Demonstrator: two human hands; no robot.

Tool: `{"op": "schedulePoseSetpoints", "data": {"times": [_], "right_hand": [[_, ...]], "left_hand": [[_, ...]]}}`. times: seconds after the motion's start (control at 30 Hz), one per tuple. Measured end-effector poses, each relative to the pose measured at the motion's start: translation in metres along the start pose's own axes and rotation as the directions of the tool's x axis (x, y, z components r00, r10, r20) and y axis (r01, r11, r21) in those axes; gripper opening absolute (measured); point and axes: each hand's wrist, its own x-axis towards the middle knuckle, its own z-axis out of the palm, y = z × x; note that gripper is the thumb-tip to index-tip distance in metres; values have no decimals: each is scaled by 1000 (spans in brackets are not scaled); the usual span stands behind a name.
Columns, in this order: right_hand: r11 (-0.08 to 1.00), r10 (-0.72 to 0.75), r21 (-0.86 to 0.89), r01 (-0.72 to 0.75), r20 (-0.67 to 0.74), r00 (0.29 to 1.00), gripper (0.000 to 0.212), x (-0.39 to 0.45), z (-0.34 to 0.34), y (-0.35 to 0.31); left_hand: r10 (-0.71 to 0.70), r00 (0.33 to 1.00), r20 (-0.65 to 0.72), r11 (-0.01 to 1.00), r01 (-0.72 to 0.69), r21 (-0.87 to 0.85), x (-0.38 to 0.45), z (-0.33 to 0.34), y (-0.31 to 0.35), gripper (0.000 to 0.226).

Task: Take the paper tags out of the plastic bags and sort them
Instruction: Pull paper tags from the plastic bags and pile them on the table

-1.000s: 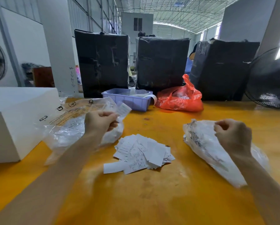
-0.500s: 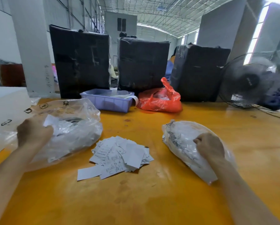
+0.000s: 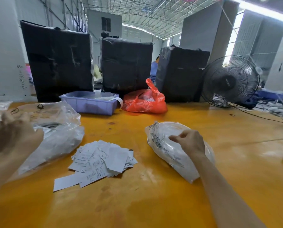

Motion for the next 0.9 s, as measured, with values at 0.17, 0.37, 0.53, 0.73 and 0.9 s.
{"op": "schedulePoseSetpoints", "data": {"times": [0.17,0.37,0.53,0.73,0.9], "right_hand": [[957,30,288,-31,9,1000,22,2,0,-1],[879,29,469,83,-226,974,8,-10,-3,-23],[620,-67,750,-228,340,938,14,-42,1,-64],[751,-338,649,-122,537,773,17,-80,20,-91],[734,-326,665,-135,521,788,34,-85,27,-92]], "left_hand": [[96,989,-111,993,-102,-54,-23,-20,33,41],[312,911,-269,885,-382,-265,-78,-63,85,48],[462,880,108,522,-171,-835,-124,-100,131,57],[533,595,602,447,407,-797,-136,-94,139,70],[520,610,598,437,412,-800,-133,-89,128,29]]}}
